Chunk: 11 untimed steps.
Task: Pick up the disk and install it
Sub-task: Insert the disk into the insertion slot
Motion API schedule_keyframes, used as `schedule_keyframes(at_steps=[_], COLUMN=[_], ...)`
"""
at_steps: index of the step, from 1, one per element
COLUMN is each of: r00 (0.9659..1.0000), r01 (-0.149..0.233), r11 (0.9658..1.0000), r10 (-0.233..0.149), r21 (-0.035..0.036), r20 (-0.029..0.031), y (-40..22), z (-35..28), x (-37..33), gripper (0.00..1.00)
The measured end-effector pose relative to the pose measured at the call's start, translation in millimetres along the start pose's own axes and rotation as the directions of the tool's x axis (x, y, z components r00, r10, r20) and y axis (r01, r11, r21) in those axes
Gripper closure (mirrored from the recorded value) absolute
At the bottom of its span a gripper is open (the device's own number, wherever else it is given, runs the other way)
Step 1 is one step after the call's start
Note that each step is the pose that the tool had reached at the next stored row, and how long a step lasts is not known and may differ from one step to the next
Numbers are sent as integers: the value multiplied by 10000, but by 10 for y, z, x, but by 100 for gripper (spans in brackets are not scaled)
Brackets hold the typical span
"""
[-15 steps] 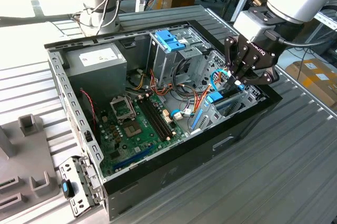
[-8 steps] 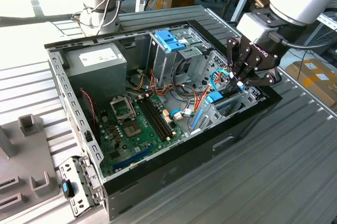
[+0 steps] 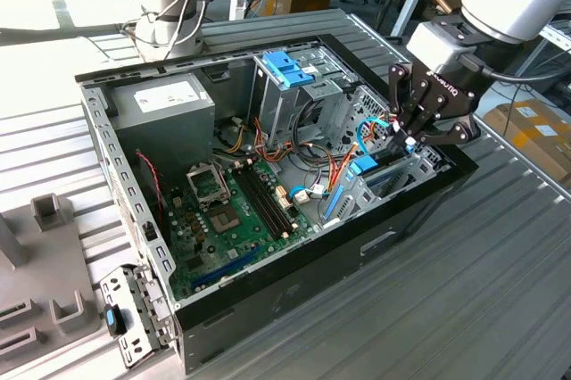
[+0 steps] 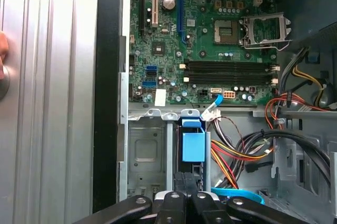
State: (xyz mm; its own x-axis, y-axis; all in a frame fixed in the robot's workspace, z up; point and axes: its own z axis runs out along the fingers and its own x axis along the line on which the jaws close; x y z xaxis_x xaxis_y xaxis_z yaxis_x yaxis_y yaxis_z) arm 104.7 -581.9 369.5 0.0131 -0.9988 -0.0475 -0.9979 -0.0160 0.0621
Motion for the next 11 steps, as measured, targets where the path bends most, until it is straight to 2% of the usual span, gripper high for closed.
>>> schedule_keyframes(at_steps=[6,8,9,11], r00=[10000,10000,10000,10000], r01=[0,0,-1,0], r11=[10000,10000,10000,10000], r10=[0,0,1,0], r21=[-6,-10,-11,-11], r20=[1,0,2,1], y=[-85,-201,-232,-237], z=[-2,-8,-10,-10], x=[1,3,3,3], gripper=[89,89,89,89])
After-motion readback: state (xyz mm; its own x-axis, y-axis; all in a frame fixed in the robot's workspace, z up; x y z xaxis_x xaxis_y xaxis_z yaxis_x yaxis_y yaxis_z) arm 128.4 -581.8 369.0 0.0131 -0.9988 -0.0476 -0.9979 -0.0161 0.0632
